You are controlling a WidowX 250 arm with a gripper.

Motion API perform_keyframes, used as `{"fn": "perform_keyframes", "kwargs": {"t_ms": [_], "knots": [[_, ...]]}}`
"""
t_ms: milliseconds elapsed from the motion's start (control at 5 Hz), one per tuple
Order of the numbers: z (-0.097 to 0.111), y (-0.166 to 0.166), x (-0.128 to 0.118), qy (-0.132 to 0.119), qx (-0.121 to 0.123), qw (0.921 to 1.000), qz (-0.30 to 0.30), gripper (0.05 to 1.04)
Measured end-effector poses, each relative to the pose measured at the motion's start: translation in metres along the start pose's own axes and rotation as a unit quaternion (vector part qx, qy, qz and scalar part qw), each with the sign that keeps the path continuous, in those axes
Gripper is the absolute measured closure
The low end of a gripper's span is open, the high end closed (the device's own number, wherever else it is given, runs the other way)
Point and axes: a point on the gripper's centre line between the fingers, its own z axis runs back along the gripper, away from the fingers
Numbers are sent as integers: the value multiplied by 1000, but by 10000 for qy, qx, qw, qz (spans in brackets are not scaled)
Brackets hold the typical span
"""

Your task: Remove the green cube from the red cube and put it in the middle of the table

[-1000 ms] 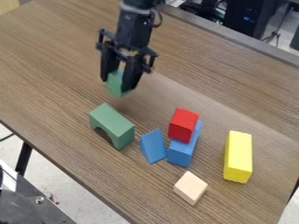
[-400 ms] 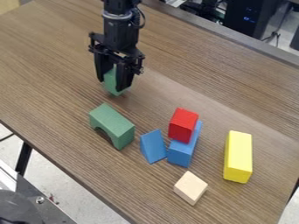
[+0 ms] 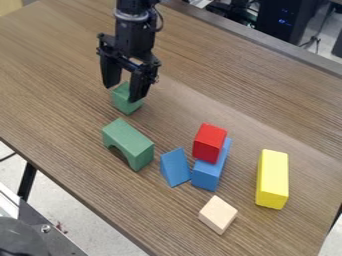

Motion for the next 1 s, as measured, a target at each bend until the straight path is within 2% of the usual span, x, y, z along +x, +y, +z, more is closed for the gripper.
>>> {"fn": "perform_keyframes", "kwargs": {"t_ms": [200,400,600,800,1000], "knots": [[2,-4,1,59,72,9999,-100,79],[11,-12,3,-115,-34,9998,-152,83],[44,-32,-1,-467,115,9974,-544,83],[54,-65,-6,-264,323,9904,-1319,83],[57,-85,-3,-296,263,9847,-1699,83]]}}
